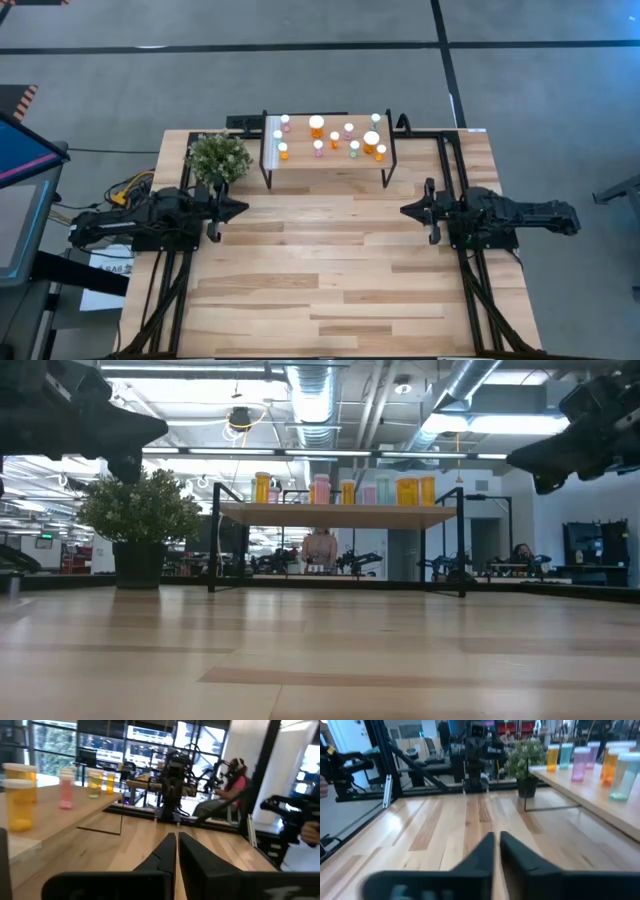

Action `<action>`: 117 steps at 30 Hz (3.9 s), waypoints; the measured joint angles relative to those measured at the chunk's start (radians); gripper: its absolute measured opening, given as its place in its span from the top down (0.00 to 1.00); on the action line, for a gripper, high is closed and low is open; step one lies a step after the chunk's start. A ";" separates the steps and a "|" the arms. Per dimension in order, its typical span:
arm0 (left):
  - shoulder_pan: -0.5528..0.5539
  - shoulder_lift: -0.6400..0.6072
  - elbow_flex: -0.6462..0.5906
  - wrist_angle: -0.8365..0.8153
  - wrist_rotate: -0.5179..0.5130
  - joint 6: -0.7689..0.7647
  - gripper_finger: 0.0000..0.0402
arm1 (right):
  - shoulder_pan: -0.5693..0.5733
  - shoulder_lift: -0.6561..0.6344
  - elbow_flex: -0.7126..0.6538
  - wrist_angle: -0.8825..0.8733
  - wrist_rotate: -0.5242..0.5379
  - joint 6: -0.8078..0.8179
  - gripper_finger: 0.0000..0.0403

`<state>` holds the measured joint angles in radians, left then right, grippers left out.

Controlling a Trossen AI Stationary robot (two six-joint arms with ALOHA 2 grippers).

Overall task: Pick and place medicine bottles onto shelf by color
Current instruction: Return to Home Position

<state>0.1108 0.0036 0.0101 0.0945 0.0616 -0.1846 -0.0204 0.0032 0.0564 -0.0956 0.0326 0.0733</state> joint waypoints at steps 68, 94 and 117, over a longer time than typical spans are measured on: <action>0.000 0.003 -0.003 -0.052 -0.137 0.113 1.00 | -0.048 0.011 -0.035 0.081 0.012 -0.020 0.88; 0.000 0.003 -0.003 -0.052 -0.137 0.113 1.00 | -0.048 0.011 -0.035 0.082 0.013 -0.020 0.88; 0.000 0.003 -0.003 -0.052 -0.137 0.113 1.00 | -0.048 0.011 -0.035 0.082 0.013 -0.020 0.88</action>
<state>0.1111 0.0066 0.0067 0.0426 -0.0751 -0.0715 -0.0681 0.0138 0.0212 -0.0139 0.0452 0.0528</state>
